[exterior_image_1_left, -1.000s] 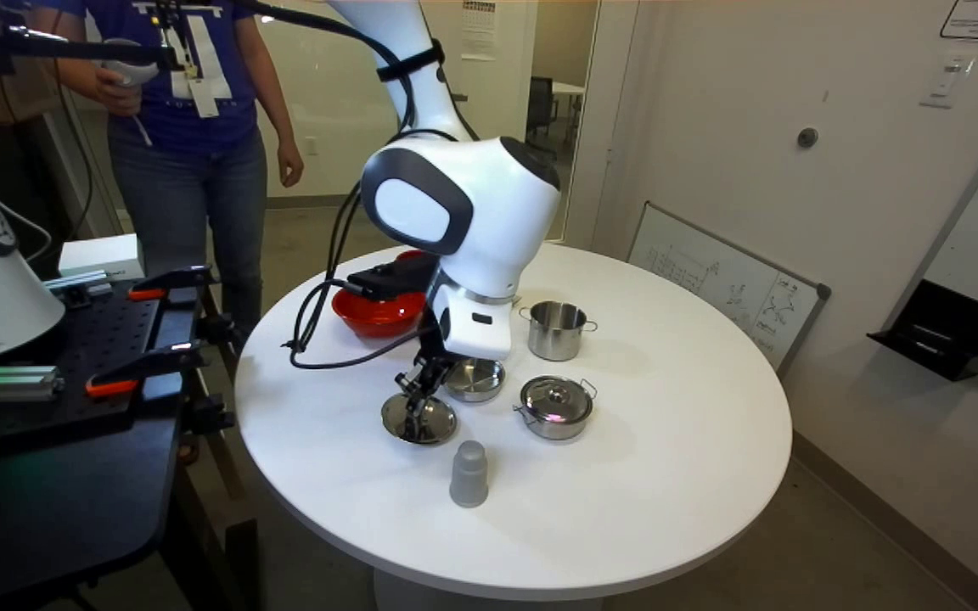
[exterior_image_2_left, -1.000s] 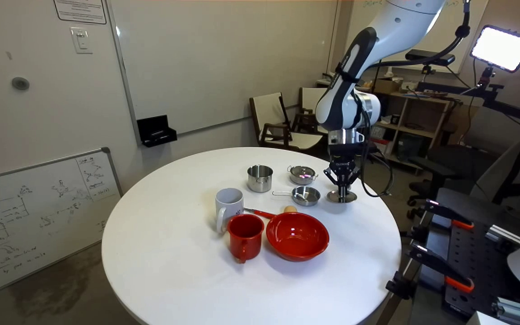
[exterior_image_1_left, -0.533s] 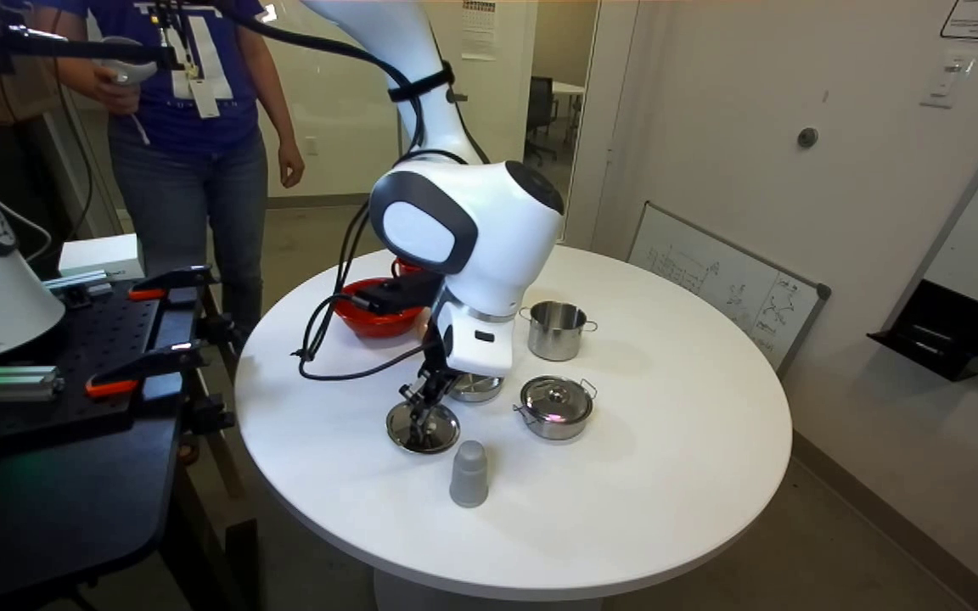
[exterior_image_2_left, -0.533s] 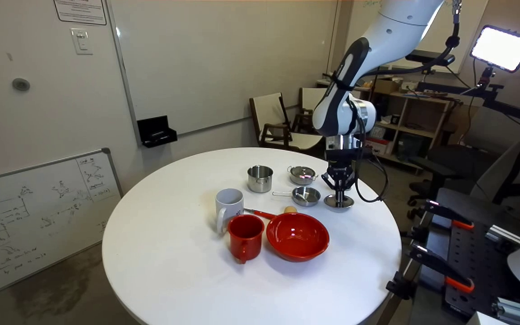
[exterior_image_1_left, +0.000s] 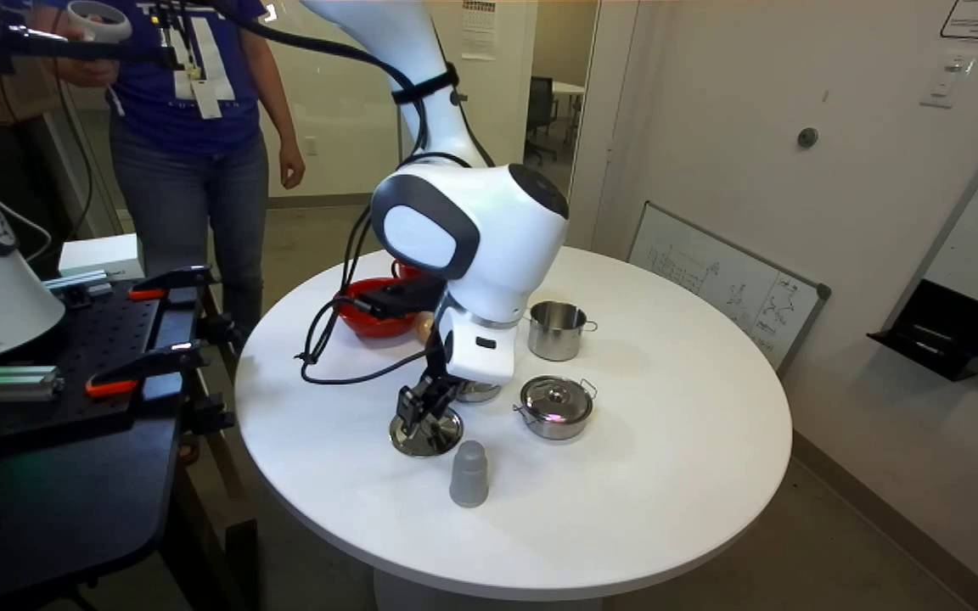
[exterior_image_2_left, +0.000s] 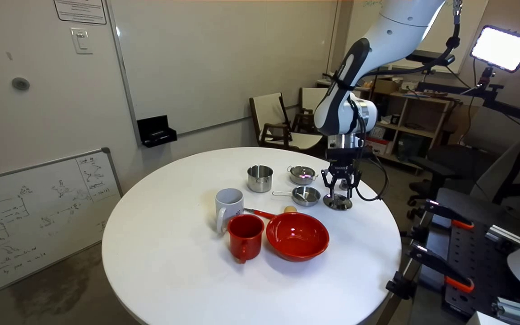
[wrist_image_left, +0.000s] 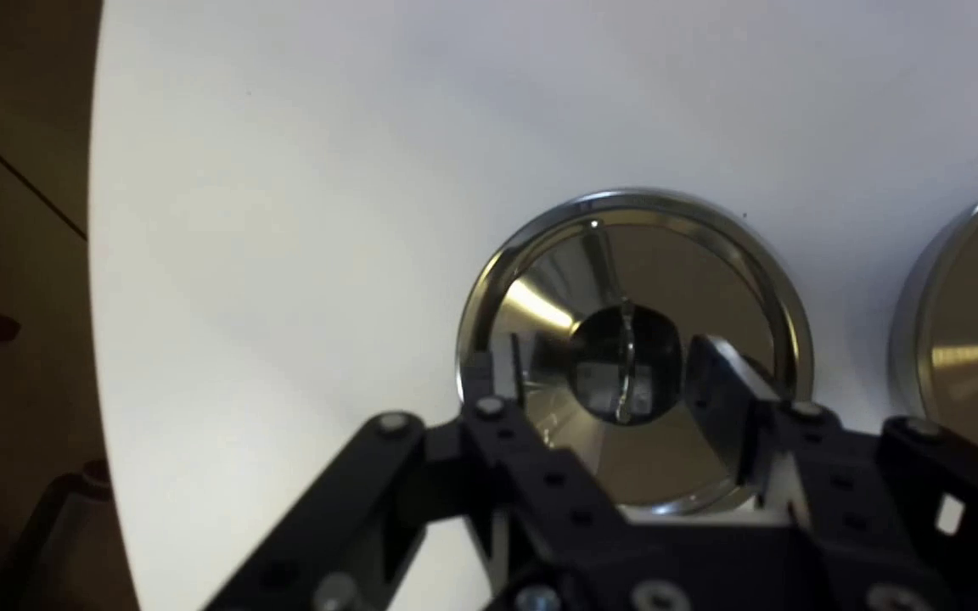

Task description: Remove the lid from the pot and put it on the table

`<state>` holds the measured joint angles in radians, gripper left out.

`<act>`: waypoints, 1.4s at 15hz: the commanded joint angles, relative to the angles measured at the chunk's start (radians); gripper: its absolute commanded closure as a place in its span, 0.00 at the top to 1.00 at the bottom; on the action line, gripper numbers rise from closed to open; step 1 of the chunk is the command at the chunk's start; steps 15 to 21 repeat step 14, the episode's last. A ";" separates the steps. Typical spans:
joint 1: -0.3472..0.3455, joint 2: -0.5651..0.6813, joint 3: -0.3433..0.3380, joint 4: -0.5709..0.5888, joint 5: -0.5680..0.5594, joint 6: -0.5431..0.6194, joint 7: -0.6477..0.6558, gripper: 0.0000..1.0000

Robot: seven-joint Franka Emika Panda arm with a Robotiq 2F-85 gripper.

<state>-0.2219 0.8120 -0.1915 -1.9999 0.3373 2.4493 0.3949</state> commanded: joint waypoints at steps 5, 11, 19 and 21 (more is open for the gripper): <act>0.090 -0.198 -0.094 -0.169 -0.040 0.145 0.083 1.00; 0.114 -0.291 -0.091 -0.174 -0.176 0.114 0.024 1.00; 0.128 -0.358 -0.087 -0.202 -0.210 0.090 0.005 1.00; 0.128 -0.358 -0.087 -0.202 -0.210 0.090 0.005 1.00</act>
